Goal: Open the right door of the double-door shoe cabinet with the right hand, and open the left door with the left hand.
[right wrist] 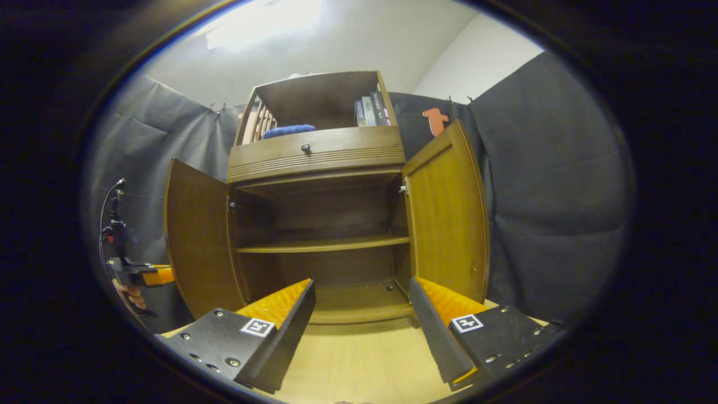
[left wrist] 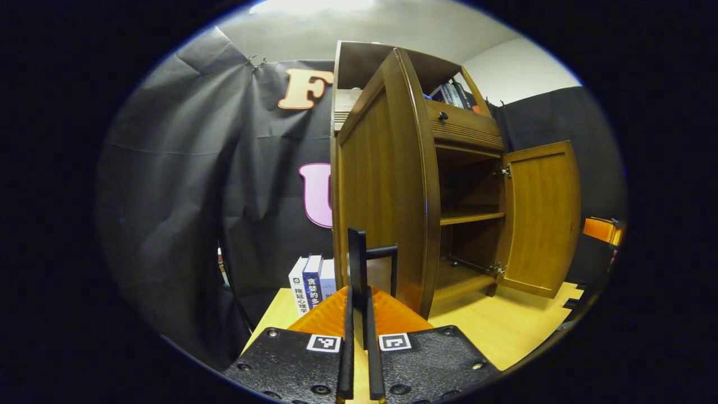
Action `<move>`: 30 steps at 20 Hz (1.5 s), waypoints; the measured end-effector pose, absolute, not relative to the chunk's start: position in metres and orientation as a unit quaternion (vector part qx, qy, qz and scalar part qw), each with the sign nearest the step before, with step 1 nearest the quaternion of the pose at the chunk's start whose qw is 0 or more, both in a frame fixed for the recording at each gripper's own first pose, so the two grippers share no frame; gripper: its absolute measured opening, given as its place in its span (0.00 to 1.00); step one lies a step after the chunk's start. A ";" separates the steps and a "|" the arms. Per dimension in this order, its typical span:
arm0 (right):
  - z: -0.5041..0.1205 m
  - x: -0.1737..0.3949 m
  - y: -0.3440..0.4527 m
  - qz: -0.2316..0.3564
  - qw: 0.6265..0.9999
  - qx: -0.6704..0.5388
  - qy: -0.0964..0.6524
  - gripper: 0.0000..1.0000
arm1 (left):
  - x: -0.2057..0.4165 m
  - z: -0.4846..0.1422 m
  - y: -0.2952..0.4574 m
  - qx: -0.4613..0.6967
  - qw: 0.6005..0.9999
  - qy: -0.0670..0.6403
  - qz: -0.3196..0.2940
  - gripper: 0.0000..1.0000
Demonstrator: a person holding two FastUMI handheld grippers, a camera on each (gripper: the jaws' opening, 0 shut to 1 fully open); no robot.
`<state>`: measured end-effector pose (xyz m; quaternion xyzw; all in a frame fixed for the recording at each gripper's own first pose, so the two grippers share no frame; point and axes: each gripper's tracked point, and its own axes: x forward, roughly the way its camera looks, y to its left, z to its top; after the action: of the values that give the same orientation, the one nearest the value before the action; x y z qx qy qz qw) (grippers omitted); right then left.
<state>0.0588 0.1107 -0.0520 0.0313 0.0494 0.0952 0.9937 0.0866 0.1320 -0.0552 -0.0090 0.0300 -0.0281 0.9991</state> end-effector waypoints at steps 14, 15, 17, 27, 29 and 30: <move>-0.062 0.064 0.108 0.078 0.993 0.060 0.061 0.94 | 0.071 -0.066 0.174 -0.030 0.999 0.030 -0.026 0.06; -0.064 0.065 0.109 0.075 0.994 0.057 0.063 0.94 | 0.070 -0.064 0.175 -0.031 0.999 0.025 -0.024 0.10; -0.065 0.065 0.109 0.075 0.994 0.055 0.065 0.98 | 0.064 -0.065 0.181 -0.035 0.999 0.023 -0.012 0.14; -0.065 0.061 0.097 0.073 0.994 0.044 0.063 0.98 | 0.033 -0.037 0.184 -0.055 0.998 -0.023 0.019 0.40; -0.062 0.061 0.092 0.070 0.995 0.040 0.060 0.98 | 0.019 -0.024 0.183 -0.054 0.997 -0.039 0.035 0.46; -0.061 0.061 0.087 0.065 0.996 0.035 0.057 0.98 | 0.015 -0.019 0.181 -0.057 0.996 -0.046 0.040 0.60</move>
<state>0.0612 0.0875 -0.0608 0.0353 0.0573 0.0653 0.9956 0.0152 0.1806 -0.0191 -0.0569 -0.0464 0.0403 0.9965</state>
